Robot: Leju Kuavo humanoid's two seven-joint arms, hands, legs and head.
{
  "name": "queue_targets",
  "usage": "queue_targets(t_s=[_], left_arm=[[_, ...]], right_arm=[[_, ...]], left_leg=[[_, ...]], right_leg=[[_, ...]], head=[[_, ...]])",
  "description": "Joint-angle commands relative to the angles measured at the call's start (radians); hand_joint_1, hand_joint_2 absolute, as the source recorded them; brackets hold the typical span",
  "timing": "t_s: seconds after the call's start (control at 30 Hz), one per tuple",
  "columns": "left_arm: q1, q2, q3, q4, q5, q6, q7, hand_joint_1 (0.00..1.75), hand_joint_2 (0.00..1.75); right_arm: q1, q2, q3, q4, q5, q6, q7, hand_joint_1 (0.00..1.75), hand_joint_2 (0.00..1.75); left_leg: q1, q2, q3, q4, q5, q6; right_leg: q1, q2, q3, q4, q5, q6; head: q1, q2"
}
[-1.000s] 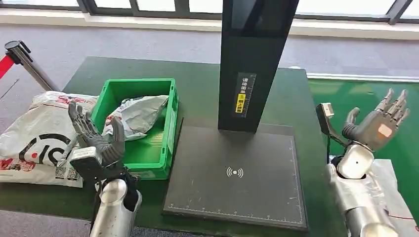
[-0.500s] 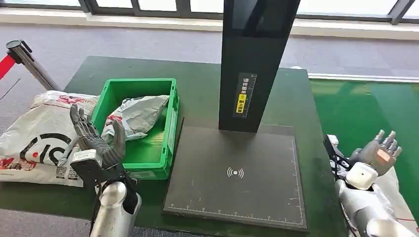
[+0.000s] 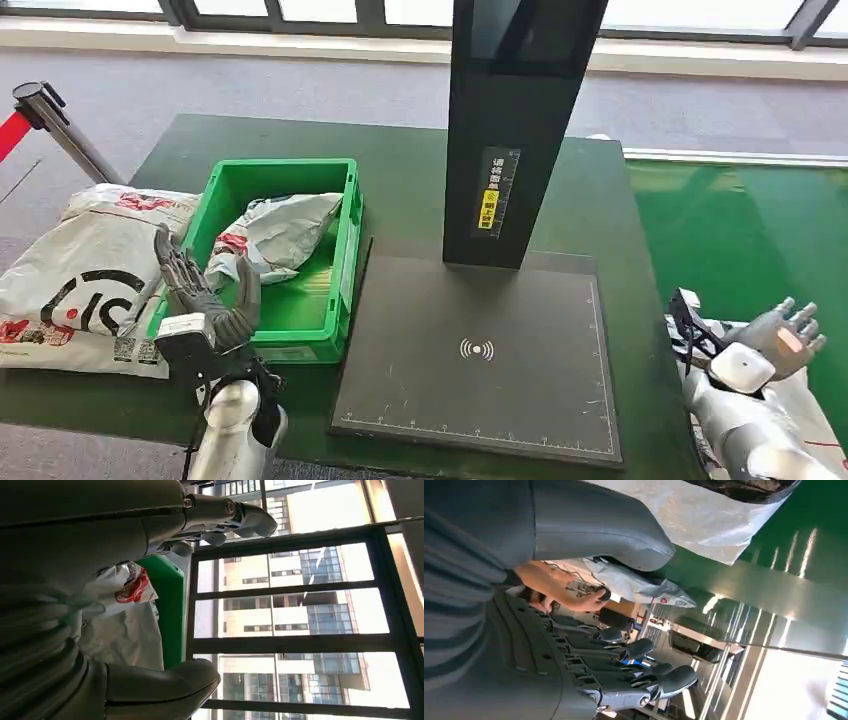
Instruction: Moved the parcel from conveyor to table for the left to box.
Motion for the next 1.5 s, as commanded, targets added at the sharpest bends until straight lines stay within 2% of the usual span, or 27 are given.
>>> queue_targets(t_s=[0.03,0.2,0.33,0.37,0.43,0.57,0.6,0.8,1.17,1.27,1.37,1.5], left_arm=[[0.012,0.008,-0.016,0.057,-0.004,0.001,0.005,0.00,1.75],[0.007,-0.004,0.002,0.083,-0.019,-0.006,0.005,0.00,1.75],[0.011,-0.006,0.009,0.079,-0.017,-0.008,0.005,0.00,1.75],[0.012,-0.006,0.015,0.080,-0.014,-0.017,0.005,0.00,1.75],[0.008,-0.011,0.023,0.086,-0.019,-0.015,0.005,0.00,1.75],[0.015,-0.023,0.040,0.086,-0.017,-0.022,0.005,0.00,1.75],[0.013,-0.023,0.042,0.089,-0.019,-0.025,0.005,0.00,1.75],[0.006,-0.029,0.051,0.092,-0.034,-0.028,0.005,0.00,1.75],[-0.013,-0.032,0.072,0.117,-0.048,-0.045,0.005,0.00,1.75],[-0.013,-0.036,0.084,0.114,-0.055,-0.047,0.005,0.00,1.75],[-0.003,-0.041,0.099,0.102,-0.065,-0.044,0.005,0.00,1.75],[-0.001,-0.041,0.099,0.101,-0.065,-0.045,0.005,0.00,1.75]], right_arm=[[-0.041,0.006,-0.182,0.092,-0.056,0.163,0.000,0.00,1.75],[-0.001,0.017,-0.326,0.067,-0.023,0.340,0.000,0.00,1.75],[0.000,0.021,-0.345,0.061,-0.021,0.365,0.000,0.00,1.75],[-0.008,0.029,-0.364,0.060,-0.034,0.419,0.000,0.00,1.75],[-0.011,0.020,-0.397,0.062,0.000,0.394,0.000,0.00,1.75],[-0.041,0.038,-0.437,0.059,0.041,0.430,0.000,0.00,1.75],[-0.042,0.041,-0.442,0.054,0.051,0.425,0.000,1.75,1.75],[-0.034,0.047,-0.463,0.044,0.052,0.439,0.000,1.75,1.75],[-0.032,0.053,-0.492,0.033,0.065,0.387,-0.018,1.75,1.75],[-0.028,0.064,-0.501,0.015,0.082,0.299,-0.056,1.75,1.75],[-0.042,0.086,-0.513,-0.017,0.115,0.027,-0.129,1.75,1.75],[-0.053,0.088,-0.513,-0.013,0.121,0.032,-0.123,1.75,1.75]], left_leg=[[-0.001,0.003,0.004,-0.002,-0.002,0.000],[0.000,0.001,0.005,-0.003,-0.001,0.000],[0.000,0.004,0.006,-0.003,-0.002,0.000],[0.000,0.002,0.003,-0.002,-0.001,0.000],[0.000,0.002,0.003,-0.001,-0.001,0.000],[-0.001,0.005,0.004,-0.002,-0.001,0.001],[0.000,0.006,0.005,-0.002,-0.002,0.001],[0.000,0.004,0.004,-0.002,-0.001,0.001],[0.000,0.004,0.004,-0.001,-0.001,0.000],[0.000,0.004,0.003,-0.001,-0.001,0.001],[0.000,0.006,0.004,-0.001,-0.001,0.001],[0.000,0.004,0.002,0.000,-0.001,0.001]], right_leg=[[0.000,0.002,0.004,-0.002,-0.001,-0.001],[0.000,-0.001,0.005,-0.003,-0.001,-0.001],[0.000,0.002,0.005,-0.003,-0.001,-0.002],[0.000,0.001,0.003,-0.002,0.000,-0.001],[0.000,0.001,0.003,-0.002,0.000,-0.001],[0.000,0.003,0.003,-0.002,0.000,-0.001],[0.000,0.004,0.004,-0.002,0.000,-0.001],[0.000,0.002,0.003,-0.002,0.000,-0.001],[0.001,0.003,0.003,-0.002,0.000,-0.001],[0.001,0.002,0.003,-0.002,0.000,-0.001],[0.001,0.004,0.003,-0.002,0.000,-0.001],[0.000,0.004,0.001,0.000,0.000,-0.001]], head=[[0.000,0.000],[0.000,0.000],[0.000,0.000],[0.000,0.000],[0.000,0.000],[0.000,0.000],[0.000,0.000],[0.000,0.000],[0.000,0.000],[0.000,0.000],[0.000,0.000],[0.000,0.000]])
